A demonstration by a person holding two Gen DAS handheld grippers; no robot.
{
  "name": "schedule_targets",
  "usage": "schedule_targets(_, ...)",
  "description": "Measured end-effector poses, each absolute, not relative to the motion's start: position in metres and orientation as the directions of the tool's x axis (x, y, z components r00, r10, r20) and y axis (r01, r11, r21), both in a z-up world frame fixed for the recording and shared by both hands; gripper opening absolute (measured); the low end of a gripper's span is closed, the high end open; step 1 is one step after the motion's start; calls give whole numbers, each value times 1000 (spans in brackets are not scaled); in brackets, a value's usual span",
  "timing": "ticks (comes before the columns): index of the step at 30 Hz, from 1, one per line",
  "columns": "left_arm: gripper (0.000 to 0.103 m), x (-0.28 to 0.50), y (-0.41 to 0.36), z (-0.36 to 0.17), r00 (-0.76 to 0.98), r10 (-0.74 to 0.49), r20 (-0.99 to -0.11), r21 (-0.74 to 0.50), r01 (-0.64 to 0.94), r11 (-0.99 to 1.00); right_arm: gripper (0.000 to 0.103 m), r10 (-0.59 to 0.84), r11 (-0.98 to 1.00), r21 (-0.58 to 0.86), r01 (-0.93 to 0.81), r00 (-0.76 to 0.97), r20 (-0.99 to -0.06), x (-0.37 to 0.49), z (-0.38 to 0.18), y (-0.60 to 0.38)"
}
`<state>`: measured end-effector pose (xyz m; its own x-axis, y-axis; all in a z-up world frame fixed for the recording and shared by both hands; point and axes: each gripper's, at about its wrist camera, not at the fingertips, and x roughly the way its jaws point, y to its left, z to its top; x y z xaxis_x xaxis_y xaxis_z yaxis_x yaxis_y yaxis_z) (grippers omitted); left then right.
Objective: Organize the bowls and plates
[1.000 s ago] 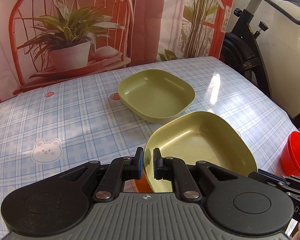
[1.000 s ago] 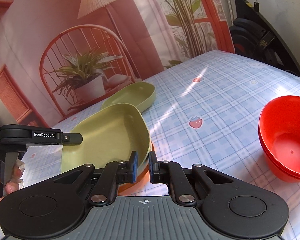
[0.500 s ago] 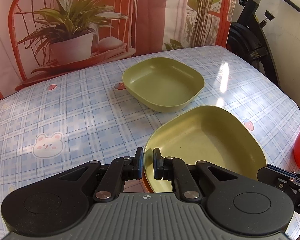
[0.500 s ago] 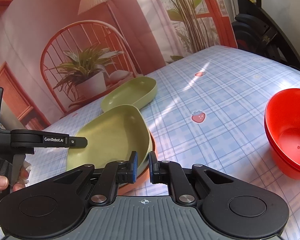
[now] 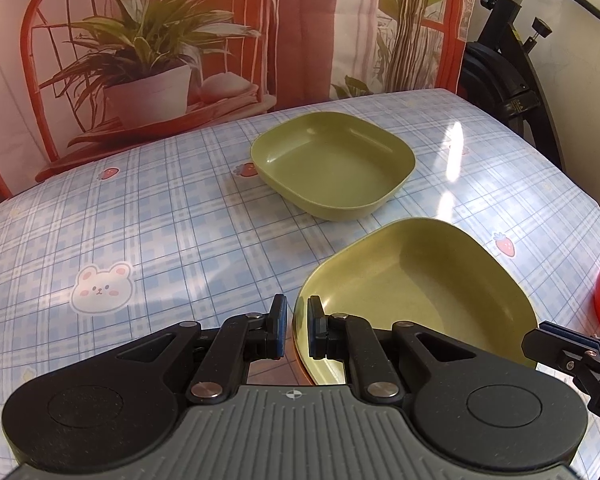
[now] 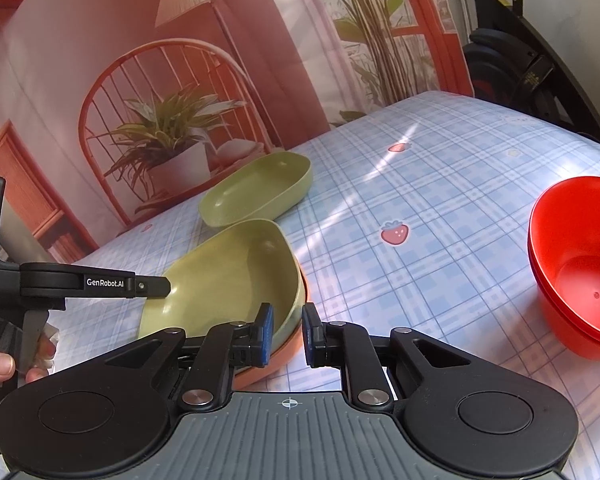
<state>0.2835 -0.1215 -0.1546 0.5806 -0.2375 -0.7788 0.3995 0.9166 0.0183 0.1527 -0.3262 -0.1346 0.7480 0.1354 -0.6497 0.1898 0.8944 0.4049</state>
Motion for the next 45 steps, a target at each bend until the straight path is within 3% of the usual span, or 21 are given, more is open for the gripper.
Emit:
schedule_targets(4,12,281,-121,-153,585,-241,-774,13,396,918,15,110,897,392,204,755,-646,151,-134,-328)
schedule_targets(6,12,280,-121,-154,587,-241,-773,14,395,919,10,106,897,389,209,752,-651,151,-136,-329)
schedule_targets(16,12,277,-117,-151,595,-240,-767,7,383,924,10,108,898,389,206,754,-648,149,-135,-328)
schedule_targets(35,12,301,-60,-80,730,-233,-643,-40,271,962,12,-35,964,211,165,858,-512,187,-64,-367)
schedule_targets(42,12,317,-51,-81,738,-217,-639,-50,241,969,13,-41,963,208,173,852,-522,206,-60,-379)
schedule_targets(45,12,325,-58,-87,725,-235,-647,-60,259,964,14,-6,945,270,183,838,-545,217,-64,-381)
